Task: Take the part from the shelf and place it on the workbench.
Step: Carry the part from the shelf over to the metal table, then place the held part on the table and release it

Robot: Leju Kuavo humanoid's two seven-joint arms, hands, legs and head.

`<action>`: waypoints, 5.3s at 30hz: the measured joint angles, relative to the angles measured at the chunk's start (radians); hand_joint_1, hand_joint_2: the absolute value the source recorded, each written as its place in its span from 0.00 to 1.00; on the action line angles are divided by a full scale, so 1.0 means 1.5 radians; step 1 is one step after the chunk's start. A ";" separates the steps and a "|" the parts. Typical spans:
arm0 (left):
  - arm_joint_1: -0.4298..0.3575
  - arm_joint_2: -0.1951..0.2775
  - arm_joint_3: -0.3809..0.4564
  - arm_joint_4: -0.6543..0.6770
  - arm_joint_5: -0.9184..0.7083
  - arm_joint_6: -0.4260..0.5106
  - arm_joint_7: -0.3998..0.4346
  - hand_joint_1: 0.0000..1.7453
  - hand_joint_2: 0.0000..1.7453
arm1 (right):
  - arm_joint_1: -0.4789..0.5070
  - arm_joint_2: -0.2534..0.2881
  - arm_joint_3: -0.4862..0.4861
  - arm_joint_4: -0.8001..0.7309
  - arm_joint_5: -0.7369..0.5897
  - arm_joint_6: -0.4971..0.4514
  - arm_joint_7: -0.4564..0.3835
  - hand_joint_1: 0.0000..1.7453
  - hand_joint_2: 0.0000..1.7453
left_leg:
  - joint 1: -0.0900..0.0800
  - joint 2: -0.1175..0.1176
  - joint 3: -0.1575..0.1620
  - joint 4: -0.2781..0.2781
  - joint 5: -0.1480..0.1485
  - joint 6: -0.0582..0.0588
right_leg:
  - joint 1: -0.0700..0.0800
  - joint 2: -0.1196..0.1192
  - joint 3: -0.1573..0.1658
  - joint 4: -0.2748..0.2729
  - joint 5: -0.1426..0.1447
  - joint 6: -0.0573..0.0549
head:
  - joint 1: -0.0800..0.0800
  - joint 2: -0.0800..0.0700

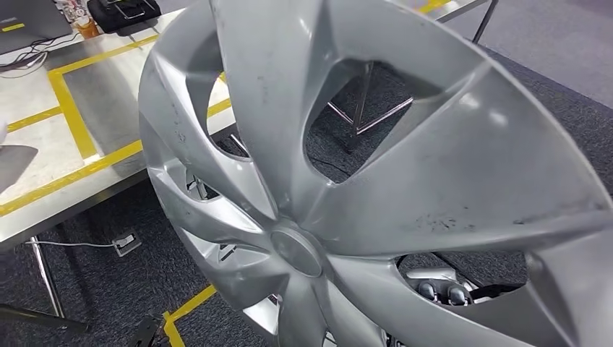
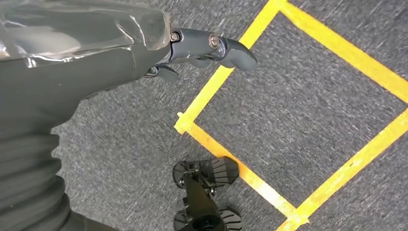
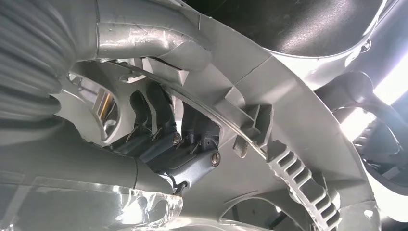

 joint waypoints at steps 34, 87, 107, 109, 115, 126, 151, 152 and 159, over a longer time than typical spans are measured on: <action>0.012 -0.003 0.032 -0.008 -0.027 -0.014 0.001 0.00 1.00 | -0.005 0.001 0.001 0.004 0.015 0.006 -0.007 0.71 1.00 | 0.001 -0.017 -0.006 0.001 0.004 -0.001 | -0.001 0.005 0.030 -0.064 0.031 0.015 | -0.001 0.000; 0.033 0.004 0.043 -0.039 -0.028 -0.014 0.007 0.00 1.00 | -0.009 0.005 0.002 0.005 0.014 0.006 -0.008 0.71 1.00 | -0.001 0.020 -0.005 0.004 -0.003 -0.008 | 0.006 -0.024 0.085 -0.173 0.068 0.004 | -0.003 0.000; 0.034 0.004 0.046 -0.038 -0.026 -0.020 0.008 0.00 1.00 | -0.012 0.006 0.002 0.009 0.013 0.008 -0.008 0.71 1.00 | 0.005 0.007 -0.090 0.182 -0.084 -0.034 | -0.002 0.000 0.086 -0.180 0.078 -0.009 | -0.002 0.000; 0.034 0.004 0.046 -0.037 -0.024 -0.023 0.007 0.00 1.00 | -0.012 0.006 0.003 0.010 0.013 0.008 -0.008 0.71 1.00 | 0.006 0.009 -0.098 0.191 -0.074 -0.034 | -0.001 -0.005 0.087 -0.180 0.078 -0.009 | -0.002 0.000; 0.031 0.003 0.046 -0.031 -0.019 -0.028 -0.002 0.00 1.00 | -0.017 0.006 0.004 0.011 -0.016 0.001 0.009 0.71 1.00 | -0.002 0.019 -0.013 0.015 -0.010 -0.019 | 0.005 -0.010 0.086 -0.180 0.076 0.000 | -0.002 0.000; 0.029 -0.006 0.045 -0.025 -0.009 -0.024 -0.005 0.00 1.00 | -0.016 0.008 0.002 0.014 -0.050 -0.008 0.051 0.71 1.00 | 0.001 0.000 -0.003 0.004 0.000 0.001 | 0.000 0.001 0.026 -0.066 0.039 0.019 | 0.001 0.000; 0.032 -0.025 0.052 -0.015 -0.008 -0.015 -0.009 0.00 1.00 | -0.049 0.006 0.003 0.016 -0.090 -0.026 0.089 0.71 1.00 | 0.002 0.010 0.001 -0.002 -0.001 0.000 | 0.006 0.004 0.059 -0.132 0.055 0.004 | -0.003 0.000; 0.031 -0.026 0.052 -0.015 -0.008 -0.015 -0.009 0.00 1.00 | -0.049 0.005 0.003 0.016 -0.091 -0.026 0.089 0.71 1.00 | 0.001 0.010 0.002 -0.003 -0.002 0.002 | 0.006 0.004 0.038 -0.090 0.038 0.002 | -0.002 0.000; 0.031 -0.032 0.052 -0.009 -0.008 -0.012 -0.010 0.00 1.00 | -0.048 -0.002 0.004 0.019 -0.095 -0.026 0.089 0.71 1.00 | 0.001 0.002 0.006 0.004 -0.012 -0.007 | -0.004 0.004 0.046 -0.132 0.073 0.028 | -0.001 0.000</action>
